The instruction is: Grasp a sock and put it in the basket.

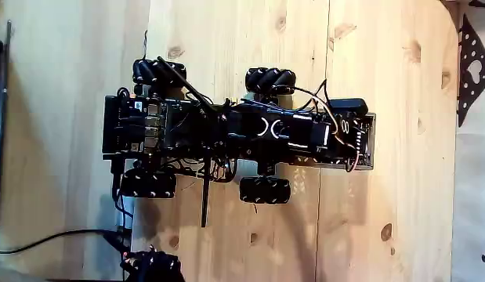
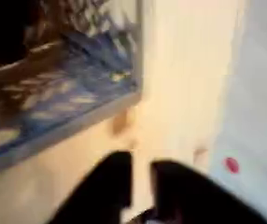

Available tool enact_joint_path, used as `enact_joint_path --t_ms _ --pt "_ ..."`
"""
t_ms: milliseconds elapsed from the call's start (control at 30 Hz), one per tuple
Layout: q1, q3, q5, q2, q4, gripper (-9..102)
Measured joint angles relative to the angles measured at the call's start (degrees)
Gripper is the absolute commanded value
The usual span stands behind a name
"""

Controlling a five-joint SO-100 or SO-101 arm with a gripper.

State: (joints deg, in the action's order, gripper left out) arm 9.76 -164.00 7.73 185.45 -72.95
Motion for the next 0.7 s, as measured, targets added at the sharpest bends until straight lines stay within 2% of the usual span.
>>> enact_joint_path --t_ms 167,367,700 --pt "-5.0 -2.2 -3.3 0.0 0.7 1" --pt "-6.4 -3.4 -3.5 0.0 -0.3 1" --pt "0.5 -3.8 -2.5 0.1 -0.3 2"
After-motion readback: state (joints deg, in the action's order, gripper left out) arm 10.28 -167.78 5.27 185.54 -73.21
